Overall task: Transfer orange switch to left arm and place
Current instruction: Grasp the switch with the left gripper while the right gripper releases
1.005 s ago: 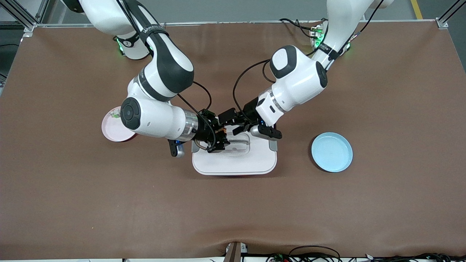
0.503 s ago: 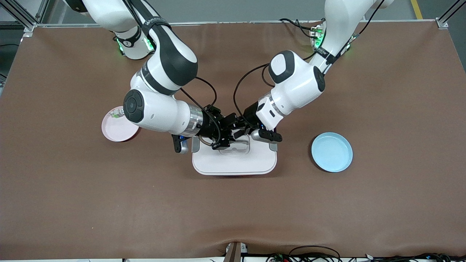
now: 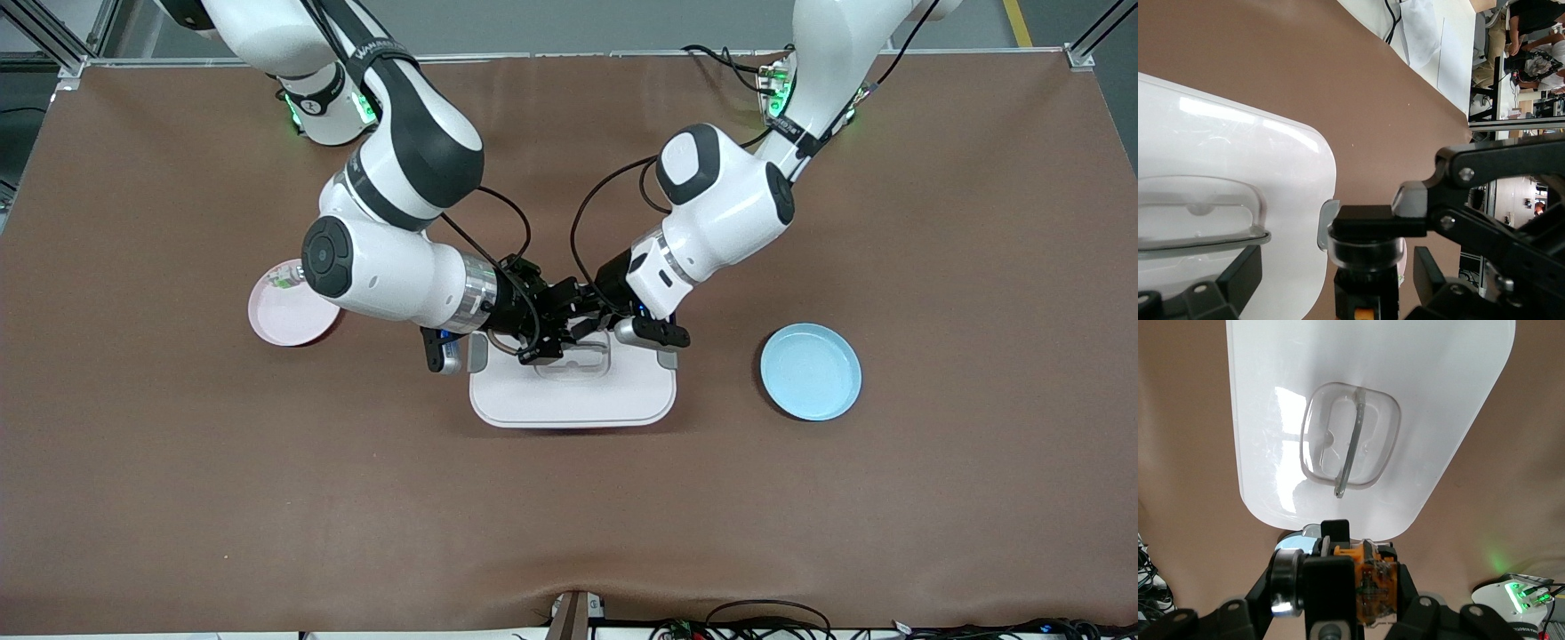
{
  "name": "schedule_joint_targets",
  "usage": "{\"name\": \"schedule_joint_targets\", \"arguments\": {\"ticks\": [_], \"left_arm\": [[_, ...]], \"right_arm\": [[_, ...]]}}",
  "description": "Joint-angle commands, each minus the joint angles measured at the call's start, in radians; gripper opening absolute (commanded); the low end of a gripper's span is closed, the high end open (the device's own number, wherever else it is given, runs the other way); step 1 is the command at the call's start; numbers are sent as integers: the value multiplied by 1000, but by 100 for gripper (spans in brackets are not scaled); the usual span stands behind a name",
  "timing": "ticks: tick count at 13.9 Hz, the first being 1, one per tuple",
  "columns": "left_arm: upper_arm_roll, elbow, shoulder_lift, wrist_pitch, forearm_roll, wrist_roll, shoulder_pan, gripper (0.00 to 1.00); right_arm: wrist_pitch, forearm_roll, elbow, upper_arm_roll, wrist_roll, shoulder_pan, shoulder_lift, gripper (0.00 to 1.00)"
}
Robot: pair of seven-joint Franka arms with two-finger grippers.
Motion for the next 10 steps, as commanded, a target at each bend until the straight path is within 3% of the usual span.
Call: {"name": "schedule_joint_targets", "arguments": {"ticks": [1, 6, 10], "left_arm": [[-3, -8, -21, 1, -16, 14, 8, 100], [-5, -16, -32, -2, -16, 14, 11, 100], [-3, -16, -32, -2, -15, 16, 11, 48]], "right_arm": [[-7, 17, 36, -7, 20, 6, 20, 0], [-7, 17, 37, -7, 22, 6, 20, 0], [-9, 17, 40, -7, 20, 6, 20, 0]]}}
